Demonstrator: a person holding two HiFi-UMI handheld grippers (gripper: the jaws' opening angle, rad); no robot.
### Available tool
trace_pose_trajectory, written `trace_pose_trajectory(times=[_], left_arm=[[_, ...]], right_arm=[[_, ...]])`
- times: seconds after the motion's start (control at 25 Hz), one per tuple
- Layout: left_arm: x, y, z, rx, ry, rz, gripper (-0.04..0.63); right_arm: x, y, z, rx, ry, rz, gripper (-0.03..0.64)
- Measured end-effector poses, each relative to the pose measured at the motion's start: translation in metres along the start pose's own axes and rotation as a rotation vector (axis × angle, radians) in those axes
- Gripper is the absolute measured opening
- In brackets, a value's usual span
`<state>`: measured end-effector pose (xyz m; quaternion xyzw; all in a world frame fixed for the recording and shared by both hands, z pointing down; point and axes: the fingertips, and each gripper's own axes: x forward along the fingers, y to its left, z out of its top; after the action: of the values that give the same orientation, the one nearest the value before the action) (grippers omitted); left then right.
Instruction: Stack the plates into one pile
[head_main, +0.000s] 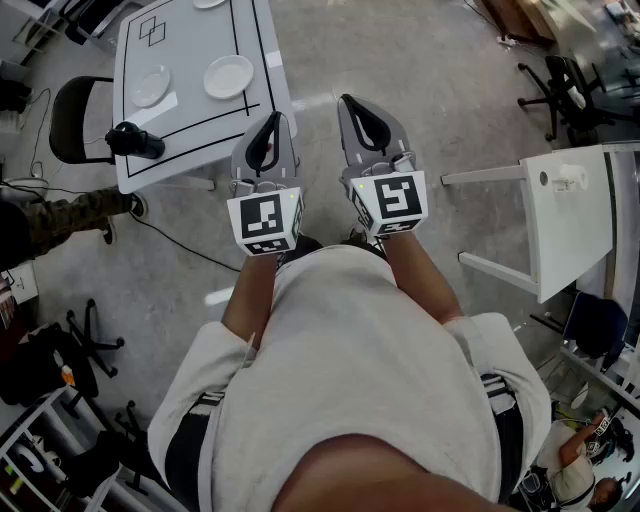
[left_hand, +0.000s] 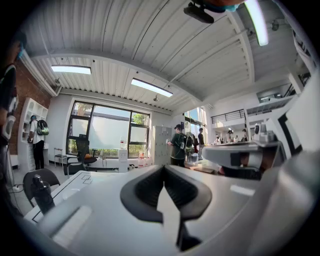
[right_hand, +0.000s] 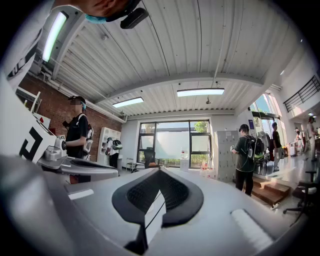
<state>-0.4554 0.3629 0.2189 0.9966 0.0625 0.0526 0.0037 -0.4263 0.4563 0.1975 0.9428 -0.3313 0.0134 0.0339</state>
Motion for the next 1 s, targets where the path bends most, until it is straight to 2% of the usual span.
trace_pose_trajectory(times=[0.2, 0.36, 0.56, 0.76, 1.0], left_arm=[[0.001, 0.023, -0.012, -0.003, 0.015, -0.021, 0.002], [0.002, 0.037, -0.024, -0.012, 0.042, -0.035, 0.002], [0.012, 0.050, -0.038, -0.038, 0.079, -0.029, 0.002], [0.034, 0.070, -0.060, -0.059, 0.127, 0.031, 0.002], [0.074, 0.107, -0.072, -0.038, 0.195, 0.102, 0.002]], right_arm=[[0.012, 0.018, -0.017, 0.018, 0.037, -0.018, -0.002], [0.023, 0.036, -0.034, 0.031, 0.092, 0.001, -0.002], [0.041, 0.045, -0.054, -0.015, 0.178, 0.030, 0.000], [0.082, 0.046, -0.075, 0.003, 0.206, 0.137, 0.000], [0.150, 0.052, -0.083, 0.000, 0.219, 0.307, 0.000]])
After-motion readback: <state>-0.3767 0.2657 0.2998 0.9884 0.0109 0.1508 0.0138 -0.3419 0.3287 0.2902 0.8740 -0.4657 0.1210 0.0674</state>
